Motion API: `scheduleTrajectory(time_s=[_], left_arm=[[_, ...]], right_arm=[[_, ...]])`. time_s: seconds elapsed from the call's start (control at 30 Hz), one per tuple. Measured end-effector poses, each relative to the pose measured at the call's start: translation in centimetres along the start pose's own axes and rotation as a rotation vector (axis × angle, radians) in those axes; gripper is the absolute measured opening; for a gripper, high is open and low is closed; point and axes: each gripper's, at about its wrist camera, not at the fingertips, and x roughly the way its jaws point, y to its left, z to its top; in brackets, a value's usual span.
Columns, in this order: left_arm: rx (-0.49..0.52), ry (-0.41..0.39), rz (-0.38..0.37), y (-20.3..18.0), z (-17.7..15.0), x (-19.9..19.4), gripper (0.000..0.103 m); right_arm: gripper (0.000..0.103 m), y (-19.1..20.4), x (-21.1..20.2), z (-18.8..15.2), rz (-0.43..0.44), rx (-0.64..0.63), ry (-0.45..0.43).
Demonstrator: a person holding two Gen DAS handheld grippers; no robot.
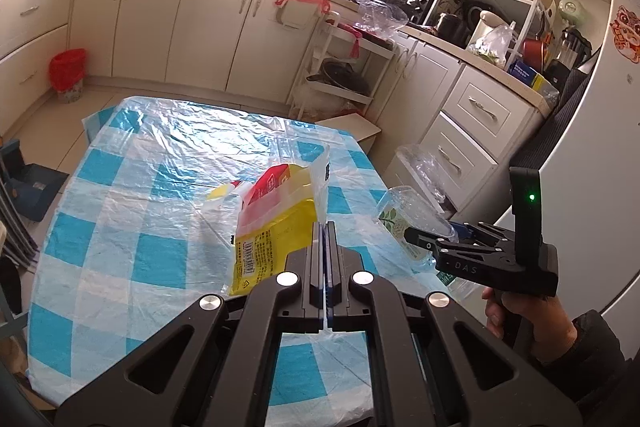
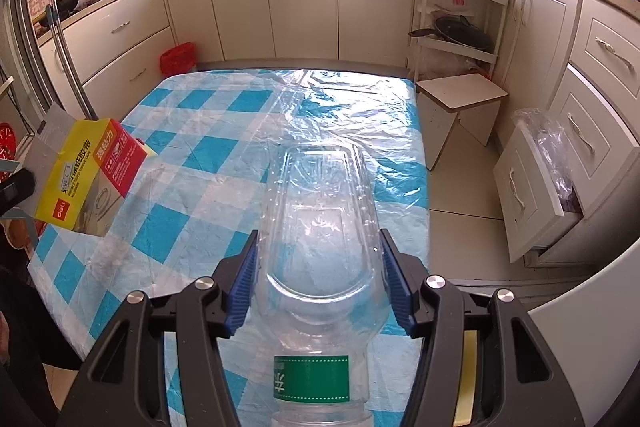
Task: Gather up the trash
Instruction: 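Carry the bottle and snack bag to the yellow bin and release both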
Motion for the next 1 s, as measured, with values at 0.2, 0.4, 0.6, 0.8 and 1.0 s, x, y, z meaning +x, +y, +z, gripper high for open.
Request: scheduleTrajectory(time_s=[0.2, 0.4, 0.6, 0.8, 1.0], left_arm=[[0.030, 0.027, -0.023, -2.4, -0.5, 1.6, 0.001], [0.073, 0.043, -0.019, -4.5, -1.0, 2.8, 0.001], [0.121, 0.050, -0.029, -7.0, -1.2, 3.7, 0.001], [0.161, 0.060, -0.062, -9.8, -1.3, 4.7, 0.001], [0.168, 0.067, -0.139, -13.1, -0.5, 6.0, 0.001]], right_arm=[[0.056, -1.3, -0.4, -0.2, 0.002, 0.030, -0.010], [0.056, -2.4, -0.8, -0.5, -0.002, 0.051, -0.014], [0.056, -4.7, -1.4, -0.7, -0.025, 0.098, -0.016], [0.056, -7.1, -1.5, -1.4, -0.084, 0.131, 0.011], [0.056, -10.3, -1.1, -2.4, -0.191, 0.161, 0.069]])
